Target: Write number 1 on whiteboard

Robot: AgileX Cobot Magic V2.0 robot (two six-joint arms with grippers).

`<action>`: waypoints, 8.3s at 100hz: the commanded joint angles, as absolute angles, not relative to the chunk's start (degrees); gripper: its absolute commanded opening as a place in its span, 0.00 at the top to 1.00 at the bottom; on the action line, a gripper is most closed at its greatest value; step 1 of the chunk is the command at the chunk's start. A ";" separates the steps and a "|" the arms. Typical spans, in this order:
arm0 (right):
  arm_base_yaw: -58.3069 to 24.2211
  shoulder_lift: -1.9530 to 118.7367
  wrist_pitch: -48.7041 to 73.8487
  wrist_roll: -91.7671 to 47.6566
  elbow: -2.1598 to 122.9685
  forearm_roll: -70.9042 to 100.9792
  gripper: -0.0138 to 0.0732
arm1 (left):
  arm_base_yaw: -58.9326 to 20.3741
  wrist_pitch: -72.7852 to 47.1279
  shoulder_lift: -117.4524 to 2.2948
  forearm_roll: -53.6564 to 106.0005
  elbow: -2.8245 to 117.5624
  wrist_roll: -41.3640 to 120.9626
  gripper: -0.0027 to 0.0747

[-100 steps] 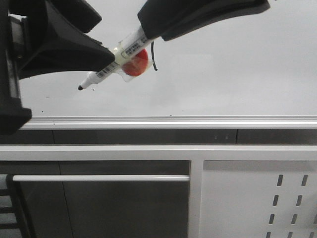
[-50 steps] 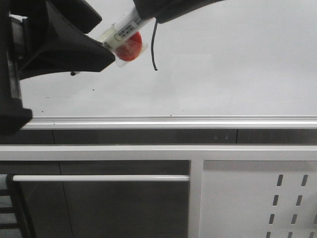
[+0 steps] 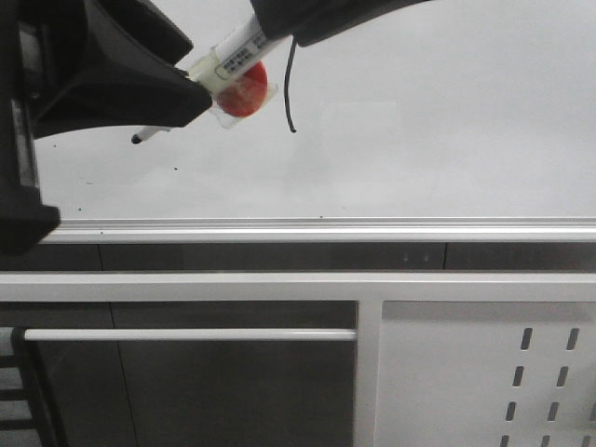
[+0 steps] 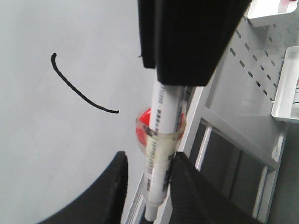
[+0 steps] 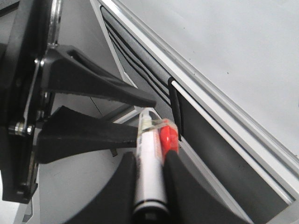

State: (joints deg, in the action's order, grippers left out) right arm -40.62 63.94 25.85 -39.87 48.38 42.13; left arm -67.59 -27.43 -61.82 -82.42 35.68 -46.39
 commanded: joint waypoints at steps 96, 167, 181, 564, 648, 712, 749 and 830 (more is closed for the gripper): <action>-42.43 62.56 22.48 -40.13 50.41 43.02 0.92 | -67.91 -28.81 -61.18 -84.10 37.68 -47.31 0.99; -31.98 51.90 23.00 -39.89 50.41 38.02 0.48 | -67.91 -33.57 -60.97 -89.05 37.21 -93.15 0.99; -28.09 46.81 27.13 -39.89 50.41 34.19 0.74 | -68.95 -35.05 -61.55 -93.07 34.57 -104.77 0.99; -24.73 33.09 24.13 -39.75 38.83 25.82 0.93 | -57.08 -55.76 -83.24 -106.69 44.81 -127.67 0.98; -24.73 33.09 23.98 -39.75 38.83 25.82 0.93 | -57.08 -57.22 -83.24 -106.69 44.81 -127.54 0.50; -24.73 33.09 23.98 -39.75 38.83 25.82 0.93 | -60.22 -59.31 -83.13 -106.69 44.69 -123.66 0.35; -24.73 33.09 24.17 -39.75 38.83 25.82 0.93 | -61.30 -60.15 -83.13 -106.69 44.58 -123.63 0.35; -24.73 32.85 24.89 -39.75 38.83 25.82 0.93 | -80.26 -72.61 -75.07 -86.69 41.78 -111.07 0.35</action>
